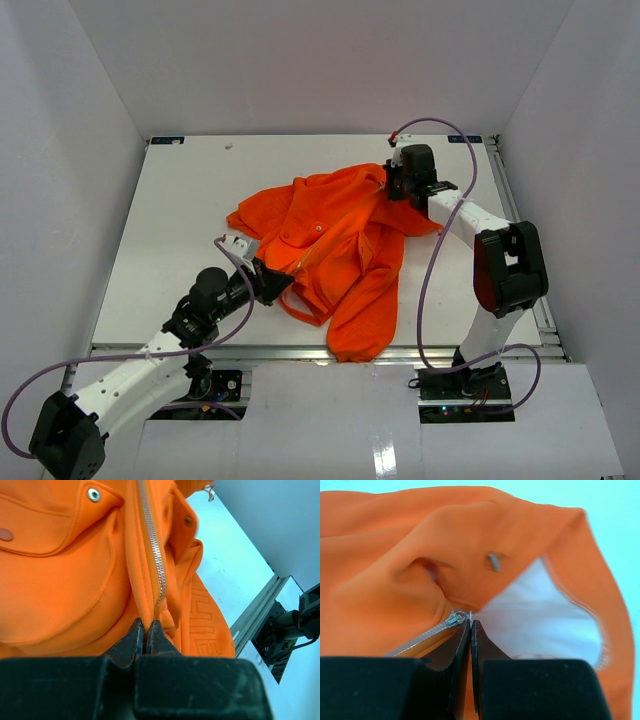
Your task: Zip up the jacket
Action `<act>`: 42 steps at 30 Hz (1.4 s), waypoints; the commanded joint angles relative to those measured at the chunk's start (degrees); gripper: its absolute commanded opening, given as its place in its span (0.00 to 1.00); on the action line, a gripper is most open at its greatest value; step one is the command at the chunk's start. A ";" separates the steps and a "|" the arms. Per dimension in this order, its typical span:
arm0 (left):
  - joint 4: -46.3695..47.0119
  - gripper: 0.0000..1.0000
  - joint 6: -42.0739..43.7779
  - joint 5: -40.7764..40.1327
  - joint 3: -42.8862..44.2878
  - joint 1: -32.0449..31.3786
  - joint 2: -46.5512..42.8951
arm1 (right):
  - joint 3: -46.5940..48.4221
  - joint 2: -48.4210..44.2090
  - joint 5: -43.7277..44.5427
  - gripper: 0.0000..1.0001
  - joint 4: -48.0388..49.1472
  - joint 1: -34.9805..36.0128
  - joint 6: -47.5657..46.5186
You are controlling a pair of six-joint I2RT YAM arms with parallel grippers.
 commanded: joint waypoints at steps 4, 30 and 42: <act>-5.47 0.00 0.21 -4.15 -0.11 -0.29 -4.04 | 6.24 2.87 9.47 0.08 6.91 -6.41 -1.60; 2.91 0.00 0.81 -19.69 8.69 21.23 12.30 | 23.13 14.09 8.62 0.08 6.33 -18.91 3.62; 8.51 0.15 2.11 -4.35 12.31 25.92 20.42 | 21.53 9.43 3.25 0.09 5.05 -15.94 2.16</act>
